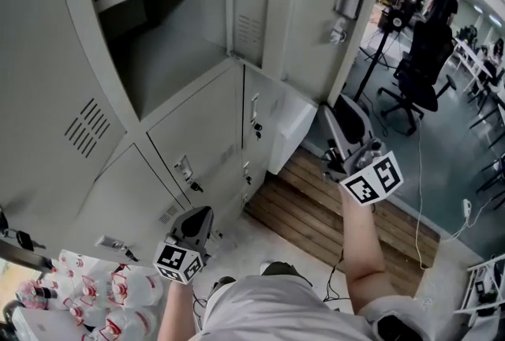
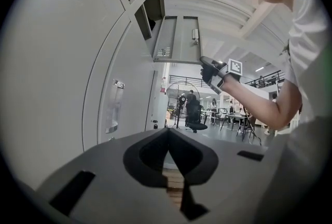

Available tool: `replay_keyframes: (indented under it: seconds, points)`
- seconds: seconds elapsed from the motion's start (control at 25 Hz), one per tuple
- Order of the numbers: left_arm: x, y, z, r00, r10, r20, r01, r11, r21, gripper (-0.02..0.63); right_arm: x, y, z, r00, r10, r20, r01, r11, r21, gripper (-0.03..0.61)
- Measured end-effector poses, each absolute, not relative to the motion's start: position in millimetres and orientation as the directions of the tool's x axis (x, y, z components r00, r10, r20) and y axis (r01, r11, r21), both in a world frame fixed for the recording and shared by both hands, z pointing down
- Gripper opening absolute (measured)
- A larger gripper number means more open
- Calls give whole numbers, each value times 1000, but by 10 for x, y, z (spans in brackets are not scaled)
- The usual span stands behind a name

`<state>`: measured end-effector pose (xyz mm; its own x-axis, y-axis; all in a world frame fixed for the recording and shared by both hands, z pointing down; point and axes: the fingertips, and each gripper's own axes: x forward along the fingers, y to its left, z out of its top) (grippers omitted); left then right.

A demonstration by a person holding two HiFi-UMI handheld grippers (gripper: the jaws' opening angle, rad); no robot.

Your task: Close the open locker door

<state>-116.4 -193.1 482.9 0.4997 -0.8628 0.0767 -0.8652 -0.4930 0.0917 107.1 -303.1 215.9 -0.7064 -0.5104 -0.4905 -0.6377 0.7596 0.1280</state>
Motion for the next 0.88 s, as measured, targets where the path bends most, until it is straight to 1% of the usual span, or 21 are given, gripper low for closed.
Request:
replay_keyframes:
  seconds: [0.16,0.32,0.88]
  points:
    - [-1242,-1839,4827,497,-865,74,-867,-491,89,0,917,-2843,2130,-713,-488,-502,-621,773,129,106]
    - [-1353,-1742,4814,487,-870,69,-872,-482,84,0,741,-2692,2127,-717,-474,-511,-610,782,129,109]
    - [-1762,-1524,4837,428,-901,70,-903,-422,85,0,184,-2403,2108,-741,-405,-535,-544,830,124,147]
